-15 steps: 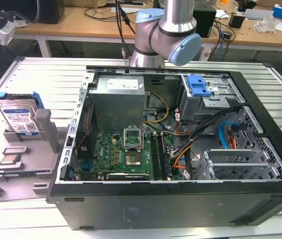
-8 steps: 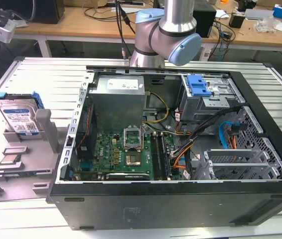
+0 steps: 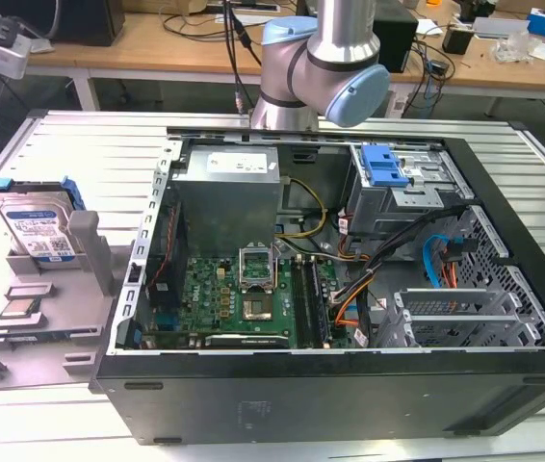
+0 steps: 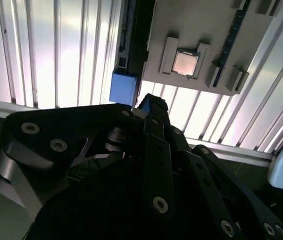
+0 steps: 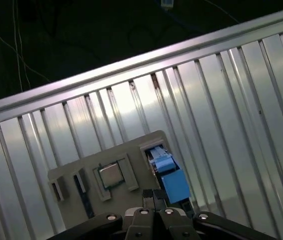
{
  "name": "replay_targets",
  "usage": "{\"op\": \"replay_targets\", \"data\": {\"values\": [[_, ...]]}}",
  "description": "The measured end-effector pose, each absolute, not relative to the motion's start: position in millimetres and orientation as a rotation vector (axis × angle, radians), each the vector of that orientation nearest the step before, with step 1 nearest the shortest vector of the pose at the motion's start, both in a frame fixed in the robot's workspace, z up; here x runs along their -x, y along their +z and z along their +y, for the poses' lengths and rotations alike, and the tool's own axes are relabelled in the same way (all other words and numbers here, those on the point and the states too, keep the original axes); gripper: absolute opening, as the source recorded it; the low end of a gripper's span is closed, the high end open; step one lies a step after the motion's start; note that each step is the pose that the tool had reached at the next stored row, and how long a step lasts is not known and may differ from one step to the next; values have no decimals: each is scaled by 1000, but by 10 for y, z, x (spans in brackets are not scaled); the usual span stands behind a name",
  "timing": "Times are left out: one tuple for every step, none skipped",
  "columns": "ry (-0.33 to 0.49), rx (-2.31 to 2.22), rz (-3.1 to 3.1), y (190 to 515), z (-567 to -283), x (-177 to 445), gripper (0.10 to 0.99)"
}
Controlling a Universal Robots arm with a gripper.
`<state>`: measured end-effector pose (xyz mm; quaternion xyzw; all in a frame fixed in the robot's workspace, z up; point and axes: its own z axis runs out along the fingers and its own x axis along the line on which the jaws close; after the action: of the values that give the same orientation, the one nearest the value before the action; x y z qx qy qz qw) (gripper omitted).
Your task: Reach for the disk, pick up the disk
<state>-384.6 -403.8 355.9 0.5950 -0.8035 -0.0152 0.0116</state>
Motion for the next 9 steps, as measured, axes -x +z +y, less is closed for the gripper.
{"op": "replay_targets", "data": {"values": [[-47,-1874,-2492,3559,-4038,3846,106],[-47,-1887,-2482,3559,-4038,3846,106],[-47,-1896,-2475,3559,-4038,3846,106],[-47,-1906,-2467,3559,-4038,3846,106],[-47,-1915,-2460,3559,-4038,3846,106],[-46,-1931,-2447,3559,-4038,3846,106],[-46,-1942,-2438,3559,-4038,3846,106],[-46,-1953,-2430,3559,-4038,3846,106],[-46,-1971,-2414,3559,-4038,3846,106]]}}
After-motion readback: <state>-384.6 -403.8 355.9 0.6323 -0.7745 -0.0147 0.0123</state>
